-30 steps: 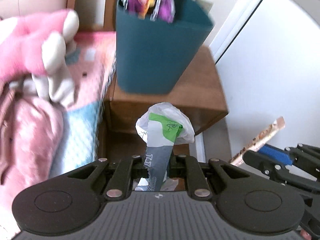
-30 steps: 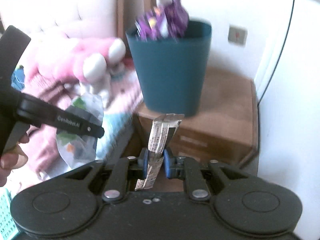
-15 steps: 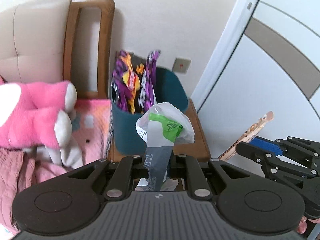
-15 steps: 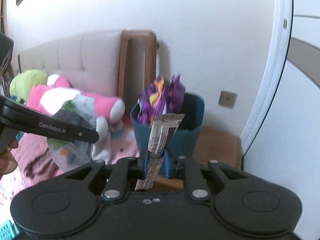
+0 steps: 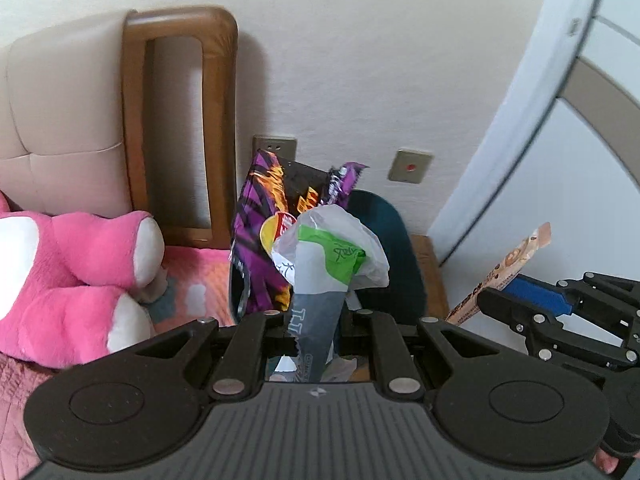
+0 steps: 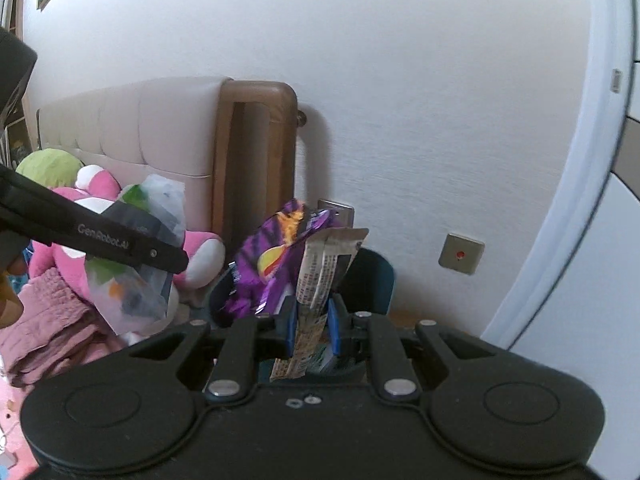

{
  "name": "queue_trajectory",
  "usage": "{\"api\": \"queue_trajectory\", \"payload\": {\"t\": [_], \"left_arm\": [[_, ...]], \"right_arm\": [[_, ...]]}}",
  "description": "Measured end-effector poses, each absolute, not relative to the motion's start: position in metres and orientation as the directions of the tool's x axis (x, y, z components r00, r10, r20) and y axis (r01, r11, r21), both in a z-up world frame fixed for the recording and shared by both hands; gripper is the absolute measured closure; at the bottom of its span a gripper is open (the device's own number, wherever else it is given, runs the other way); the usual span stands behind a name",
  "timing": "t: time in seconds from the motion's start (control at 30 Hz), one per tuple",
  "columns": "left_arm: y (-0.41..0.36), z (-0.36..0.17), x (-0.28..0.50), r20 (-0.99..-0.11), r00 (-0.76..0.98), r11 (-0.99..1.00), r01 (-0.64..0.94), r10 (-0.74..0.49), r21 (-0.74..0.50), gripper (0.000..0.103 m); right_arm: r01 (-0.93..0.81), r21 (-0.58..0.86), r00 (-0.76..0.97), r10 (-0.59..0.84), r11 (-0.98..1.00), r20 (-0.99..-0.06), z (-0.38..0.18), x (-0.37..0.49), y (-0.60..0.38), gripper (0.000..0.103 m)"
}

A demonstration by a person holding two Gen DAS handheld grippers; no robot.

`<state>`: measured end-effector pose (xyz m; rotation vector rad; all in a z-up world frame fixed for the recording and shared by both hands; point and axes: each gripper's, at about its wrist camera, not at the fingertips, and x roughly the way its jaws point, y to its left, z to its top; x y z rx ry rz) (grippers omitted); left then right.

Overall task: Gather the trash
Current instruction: 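Lift the green-white wrapper and stick packet with both grippers over the wastebasket, then open both grippers, dropping the wrapper and stick packet into the wastebasket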

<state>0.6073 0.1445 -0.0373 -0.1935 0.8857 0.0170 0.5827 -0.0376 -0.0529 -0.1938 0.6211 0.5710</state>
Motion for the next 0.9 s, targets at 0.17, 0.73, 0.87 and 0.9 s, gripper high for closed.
{"api": "queue_trajectory", "payload": {"t": [0.17,0.73,0.87,0.9], "left_arm": [[0.14,-0.07,0.667,-0.825,0.564,0.975,-0.174,-0.019,-0.141,0.09],[0.145,-0.167,0.742,-0.943,0.334,0.952,-0.288,-0.004,-0.106,0.09],[0.145,-0.183,0.748,-0.956,0.293,0.947,-0.299,-0.029,-0.121,0.09],[0.148,-0.186,0.749,-0.957,0.289,0.944,-0.304,-0.036,-0.128,0.09]], "right_arm": [[-0.617,-0.003,0.595,0.464,0.787,-0.656,-0.084,0.651,-0.032,0.088],[-0.788,-0.003,0.356,0.451,0.616,-0.818,-0.172,0.723,0.019,0.087],[-0.798,-0.005,0.336,0.437,0.603,-0.834,-0.18,0.723,0.022,0.085],[-0.799,-0.003,0.329,0.432,0.601,-0.839,-0.181,0.723,0.023,0.085]]}}
